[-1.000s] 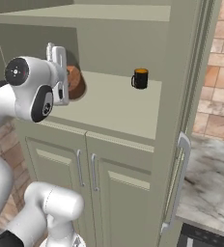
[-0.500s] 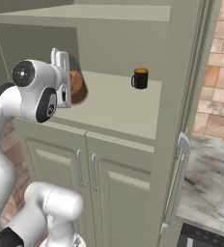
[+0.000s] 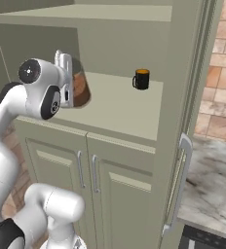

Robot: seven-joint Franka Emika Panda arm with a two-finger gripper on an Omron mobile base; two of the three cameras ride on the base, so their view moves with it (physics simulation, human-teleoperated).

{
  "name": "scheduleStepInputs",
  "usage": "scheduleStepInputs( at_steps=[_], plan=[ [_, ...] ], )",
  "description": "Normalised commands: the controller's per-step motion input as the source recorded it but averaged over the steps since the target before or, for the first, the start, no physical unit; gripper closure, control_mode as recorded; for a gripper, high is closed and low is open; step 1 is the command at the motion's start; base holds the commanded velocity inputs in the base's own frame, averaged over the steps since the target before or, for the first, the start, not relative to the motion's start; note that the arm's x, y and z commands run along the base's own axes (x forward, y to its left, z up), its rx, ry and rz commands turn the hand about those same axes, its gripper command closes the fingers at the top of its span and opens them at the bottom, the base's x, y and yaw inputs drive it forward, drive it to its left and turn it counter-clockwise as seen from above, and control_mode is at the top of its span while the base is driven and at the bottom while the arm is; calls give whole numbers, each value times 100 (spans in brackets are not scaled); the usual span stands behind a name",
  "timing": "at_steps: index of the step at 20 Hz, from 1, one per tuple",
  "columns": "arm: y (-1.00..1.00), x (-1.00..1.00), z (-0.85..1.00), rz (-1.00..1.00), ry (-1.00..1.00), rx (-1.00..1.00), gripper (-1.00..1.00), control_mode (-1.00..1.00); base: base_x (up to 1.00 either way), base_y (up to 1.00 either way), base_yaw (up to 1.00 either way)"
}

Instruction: Pick the jar and candle from the dining table and place them in the open cabinet. Close the cabinet after placing the objects.

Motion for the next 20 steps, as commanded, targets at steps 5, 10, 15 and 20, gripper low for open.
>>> scheduleStepInputs(
  at_steps=[5,10,15,20],
  plan=[
    [8,28,-12,0,2,0,100,-100,0,0,0],
    [10,21,-10,0,0,0,-100,-100,0,0,0],
    [12,11,-2,0,0,0,-100,-100,0,0,0],
    [0,0,0,1,-10,5,-100,-100,0,0,0]
  ],
)
